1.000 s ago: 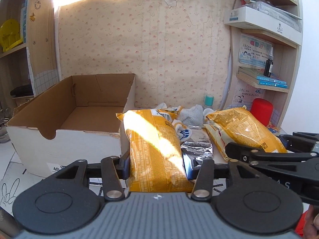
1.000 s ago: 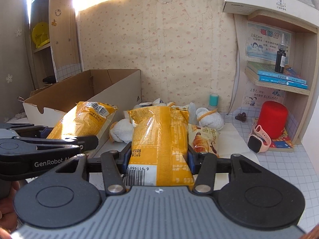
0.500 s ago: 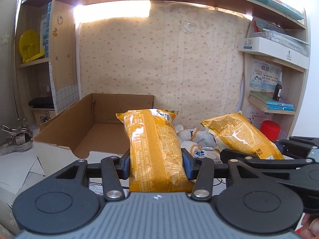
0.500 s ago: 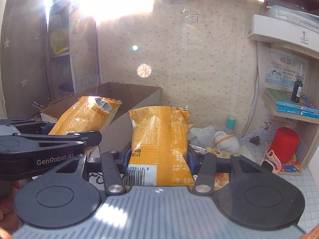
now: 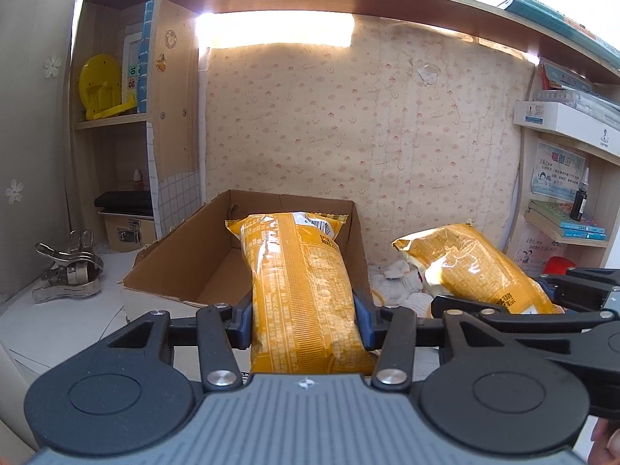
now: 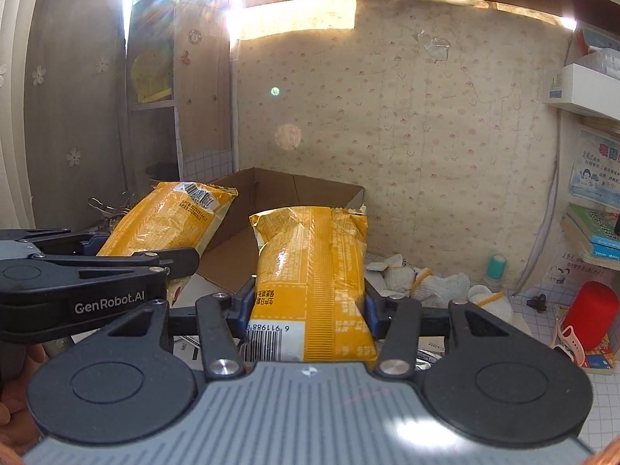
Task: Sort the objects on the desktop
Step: 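Carry both yellow bags into the cardboard box and open both grippers, then move both open grippers from the box back over the desk items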
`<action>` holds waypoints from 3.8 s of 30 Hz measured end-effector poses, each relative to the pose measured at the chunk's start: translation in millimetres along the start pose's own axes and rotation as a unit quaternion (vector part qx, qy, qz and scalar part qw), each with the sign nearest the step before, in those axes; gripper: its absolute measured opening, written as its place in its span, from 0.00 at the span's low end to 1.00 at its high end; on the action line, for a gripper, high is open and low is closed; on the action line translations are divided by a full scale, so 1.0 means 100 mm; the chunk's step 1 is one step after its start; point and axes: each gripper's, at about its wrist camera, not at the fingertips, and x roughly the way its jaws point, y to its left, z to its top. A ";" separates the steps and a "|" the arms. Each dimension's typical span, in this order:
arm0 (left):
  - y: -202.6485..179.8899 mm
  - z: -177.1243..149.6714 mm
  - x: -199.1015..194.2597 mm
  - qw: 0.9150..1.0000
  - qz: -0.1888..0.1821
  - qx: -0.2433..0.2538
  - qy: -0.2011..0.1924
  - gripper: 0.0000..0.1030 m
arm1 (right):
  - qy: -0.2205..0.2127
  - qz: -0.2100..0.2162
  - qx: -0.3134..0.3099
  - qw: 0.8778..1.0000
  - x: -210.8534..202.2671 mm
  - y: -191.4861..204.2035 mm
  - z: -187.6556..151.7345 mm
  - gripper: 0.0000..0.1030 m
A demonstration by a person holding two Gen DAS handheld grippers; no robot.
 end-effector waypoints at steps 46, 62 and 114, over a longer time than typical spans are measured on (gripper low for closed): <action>0.77 0.27 0.86 0.997 0.067 -0.019 0.037 0.49 | 0.060 0.039 -0.025 0.997 1.71 0.30 0.62 0.49; 0.71 0.30 1.04 0.996 0.066 -0.012 0.054 0.54 | 0.057 0.037 -0.021 0.998 1.87 0.24 0.62 0.65; -1.09 -0.37 0.71 0.987 -0.136 0.081 0.030 0.76 | 0.045 -0.148 0.050 0.987 0.11 -1.34 -0.69 0.76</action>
